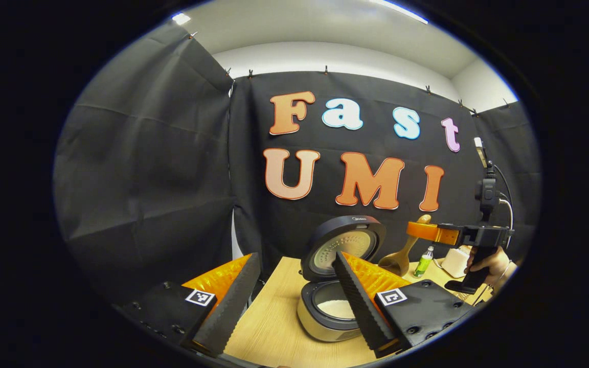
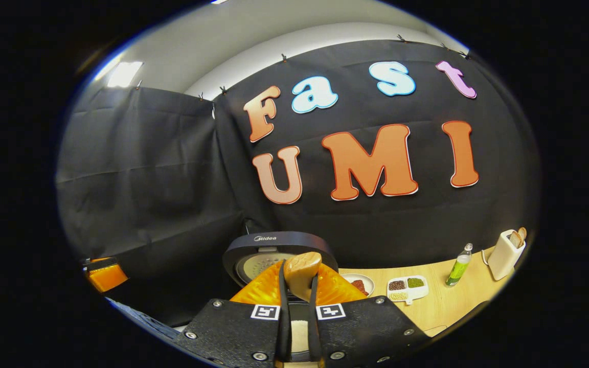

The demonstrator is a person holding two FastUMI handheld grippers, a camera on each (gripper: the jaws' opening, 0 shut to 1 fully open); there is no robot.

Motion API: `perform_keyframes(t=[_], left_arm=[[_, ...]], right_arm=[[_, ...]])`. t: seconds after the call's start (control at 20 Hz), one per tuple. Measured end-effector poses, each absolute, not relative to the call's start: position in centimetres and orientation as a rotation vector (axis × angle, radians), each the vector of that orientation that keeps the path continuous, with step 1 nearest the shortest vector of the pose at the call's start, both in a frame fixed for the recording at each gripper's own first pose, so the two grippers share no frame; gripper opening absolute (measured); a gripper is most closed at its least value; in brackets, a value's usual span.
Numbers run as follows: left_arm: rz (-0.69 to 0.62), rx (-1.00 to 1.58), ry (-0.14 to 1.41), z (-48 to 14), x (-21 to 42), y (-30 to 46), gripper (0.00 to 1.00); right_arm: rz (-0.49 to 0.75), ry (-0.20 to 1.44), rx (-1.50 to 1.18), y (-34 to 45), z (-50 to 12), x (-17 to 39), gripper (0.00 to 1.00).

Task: Close the left gripper, press the button to open the rice cooker; take a wooden spoon from the chopstick holder with the right hand, scoop a spoonful of rice and pour it into the rice cooker, then put the wooden spoon back into the chopstick holder.

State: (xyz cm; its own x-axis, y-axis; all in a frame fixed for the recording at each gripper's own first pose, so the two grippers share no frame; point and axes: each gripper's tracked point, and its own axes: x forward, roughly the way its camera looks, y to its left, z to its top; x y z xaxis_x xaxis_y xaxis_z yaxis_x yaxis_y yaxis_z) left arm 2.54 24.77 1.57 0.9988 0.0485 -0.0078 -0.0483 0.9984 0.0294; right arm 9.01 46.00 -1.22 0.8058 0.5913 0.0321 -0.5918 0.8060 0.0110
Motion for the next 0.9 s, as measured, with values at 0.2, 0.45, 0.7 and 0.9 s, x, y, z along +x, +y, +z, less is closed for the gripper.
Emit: perform_keyframes(t=[0.2, 0.45, 0.7, 0.9], left_arm=[[0.037, 0.031, 0.003, 2.1, 3.0, 23.7, 0.98], [0.006, 0.027, -0.012, 3.0, 3.4, 21.7, 0.99], [0.000, 0.056, -0.026, 3.3, 4.2, 20.5, 0.97], [0.019, 0.045, -0.032, 3.8, 4.9, 19.7, 0.97]], right_arm=[[0.577, -0.053, 0.028, 41.9, 0.3, 9.5, 0.12], [0.480, -0.062, 0.036, 34.7, 1.2, 10.2, 0.12], [0.364, -0.065, 0.050, 26.7, 1.4, 10.6, 0.12], [0.283, -0.047, 0.057, 20.4, 0.5, 10.7, 0.12]])
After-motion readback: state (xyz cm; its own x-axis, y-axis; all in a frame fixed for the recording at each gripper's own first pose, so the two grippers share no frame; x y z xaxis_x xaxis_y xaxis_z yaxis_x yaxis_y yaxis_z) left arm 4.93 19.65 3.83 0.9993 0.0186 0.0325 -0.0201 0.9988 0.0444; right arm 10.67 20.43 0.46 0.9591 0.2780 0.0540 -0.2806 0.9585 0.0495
